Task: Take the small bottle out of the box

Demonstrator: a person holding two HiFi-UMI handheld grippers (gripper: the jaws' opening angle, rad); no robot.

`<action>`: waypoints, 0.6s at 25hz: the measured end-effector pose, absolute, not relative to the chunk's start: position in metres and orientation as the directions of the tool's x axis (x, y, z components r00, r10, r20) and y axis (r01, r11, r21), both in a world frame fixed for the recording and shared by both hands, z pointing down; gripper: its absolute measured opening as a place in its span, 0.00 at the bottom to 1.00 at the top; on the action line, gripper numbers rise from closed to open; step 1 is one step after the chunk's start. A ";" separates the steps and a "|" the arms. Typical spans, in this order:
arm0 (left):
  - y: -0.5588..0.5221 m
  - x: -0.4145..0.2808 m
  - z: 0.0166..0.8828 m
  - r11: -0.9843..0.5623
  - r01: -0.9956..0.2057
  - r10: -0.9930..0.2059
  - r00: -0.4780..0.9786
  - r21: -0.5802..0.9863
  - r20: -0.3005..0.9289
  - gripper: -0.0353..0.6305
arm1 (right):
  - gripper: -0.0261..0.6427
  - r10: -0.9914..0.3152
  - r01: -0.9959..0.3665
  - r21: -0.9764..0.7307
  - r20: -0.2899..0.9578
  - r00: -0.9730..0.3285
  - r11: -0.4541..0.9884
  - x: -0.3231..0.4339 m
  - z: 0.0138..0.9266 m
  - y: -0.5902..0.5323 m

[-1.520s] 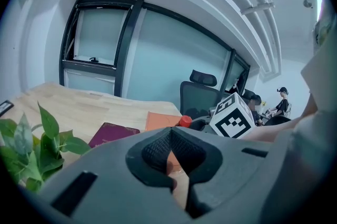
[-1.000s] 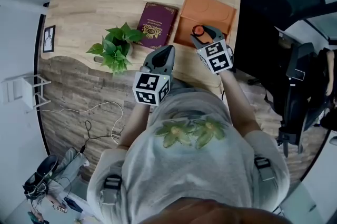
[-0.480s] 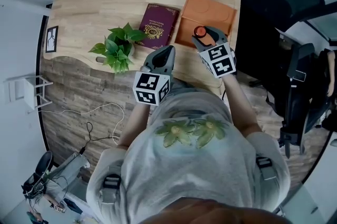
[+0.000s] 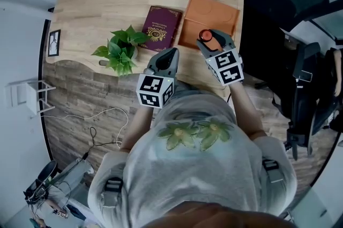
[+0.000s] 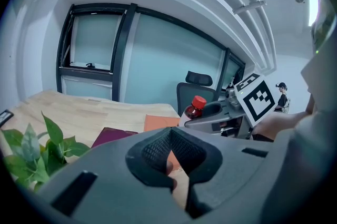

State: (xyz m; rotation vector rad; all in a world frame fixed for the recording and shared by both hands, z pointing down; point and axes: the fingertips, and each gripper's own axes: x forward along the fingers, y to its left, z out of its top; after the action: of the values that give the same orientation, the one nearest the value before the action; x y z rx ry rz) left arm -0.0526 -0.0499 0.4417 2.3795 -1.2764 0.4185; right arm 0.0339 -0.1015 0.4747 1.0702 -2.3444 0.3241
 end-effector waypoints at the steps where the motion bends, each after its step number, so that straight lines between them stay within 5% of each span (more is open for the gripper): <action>1: -0.049 -0.052 0.442 -0.500 -0.840 -0.718 0.537 0.209 0.442 0.06 | 0.36 -0.628 -0.756 0.003 0.559 -0.541 0.655 0.034 0.472 -0.100; 15: -0.041 -0.047 0.443 -0.507 -0.837 -0.715 0.542 0.206 0.442 0.06 | 0.36 -0.637 -0.756 -0.006 0.533 -0.557 0.655 0.037 0.465 -0.082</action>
State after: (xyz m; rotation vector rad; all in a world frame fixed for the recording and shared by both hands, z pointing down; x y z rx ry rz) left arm -0.0466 -0.0412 0.4428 2.3879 -1.2680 0.4233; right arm 0.0373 -0.0816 0.4648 1.0835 -2.3790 0.3209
